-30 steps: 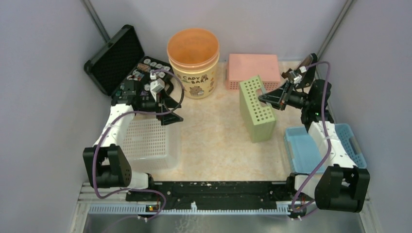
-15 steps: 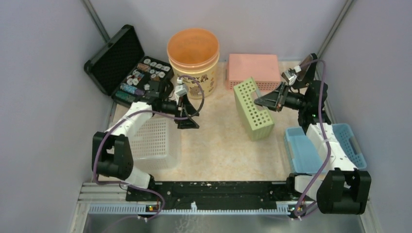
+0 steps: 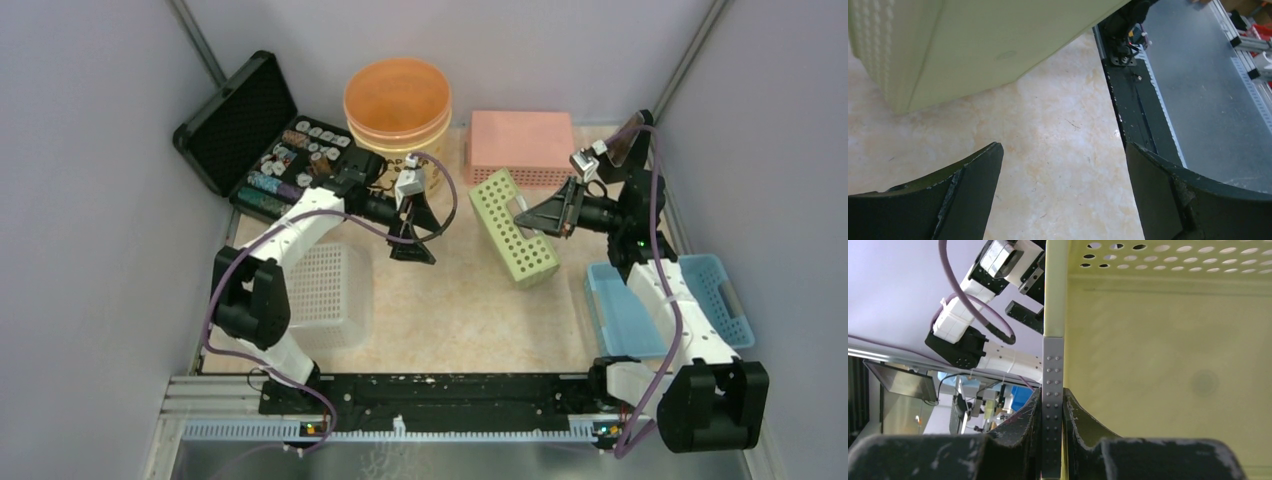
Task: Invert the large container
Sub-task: Turn the container upside down at the center of the board.
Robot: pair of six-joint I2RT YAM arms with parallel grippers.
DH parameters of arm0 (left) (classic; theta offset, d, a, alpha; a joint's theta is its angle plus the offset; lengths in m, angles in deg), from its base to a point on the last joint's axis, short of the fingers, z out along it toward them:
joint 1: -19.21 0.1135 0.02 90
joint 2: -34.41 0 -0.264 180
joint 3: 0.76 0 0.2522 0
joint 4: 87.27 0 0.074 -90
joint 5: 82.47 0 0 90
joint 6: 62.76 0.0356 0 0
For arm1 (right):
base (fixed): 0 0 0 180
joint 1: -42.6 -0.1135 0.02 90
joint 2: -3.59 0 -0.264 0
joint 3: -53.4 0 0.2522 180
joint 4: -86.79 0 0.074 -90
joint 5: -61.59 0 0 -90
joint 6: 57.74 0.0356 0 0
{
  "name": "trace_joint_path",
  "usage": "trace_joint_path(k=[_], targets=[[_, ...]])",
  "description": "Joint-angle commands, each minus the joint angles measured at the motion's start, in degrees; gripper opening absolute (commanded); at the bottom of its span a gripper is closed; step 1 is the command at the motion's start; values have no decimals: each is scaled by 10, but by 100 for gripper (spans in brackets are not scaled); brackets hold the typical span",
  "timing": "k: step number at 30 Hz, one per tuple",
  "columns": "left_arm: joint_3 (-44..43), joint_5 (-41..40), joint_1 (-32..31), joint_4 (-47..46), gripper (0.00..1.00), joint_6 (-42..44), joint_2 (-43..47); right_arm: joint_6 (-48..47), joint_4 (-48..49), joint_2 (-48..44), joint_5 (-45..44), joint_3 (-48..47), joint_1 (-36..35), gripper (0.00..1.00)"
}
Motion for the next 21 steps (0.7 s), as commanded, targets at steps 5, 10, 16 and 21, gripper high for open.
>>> trace_joint_path(k=[5, 10, 16, 21], targets=[[-71, 39, -36, 212, 99, 212, -37, -24, -25, -6, -7, 5, -32, 0], [-131, 55, -38, 327, 99, 313, -45, -24, -72, -5, -7, -5, -40, 0], [-180, 62, -38, 366, 99, 340, -23, -24, -145, -3, -7, -31, -48, 0], [-196, 34, -37, 264, 99, 244, 22, -24, -205, -1, -7, -60, -65, 0]])
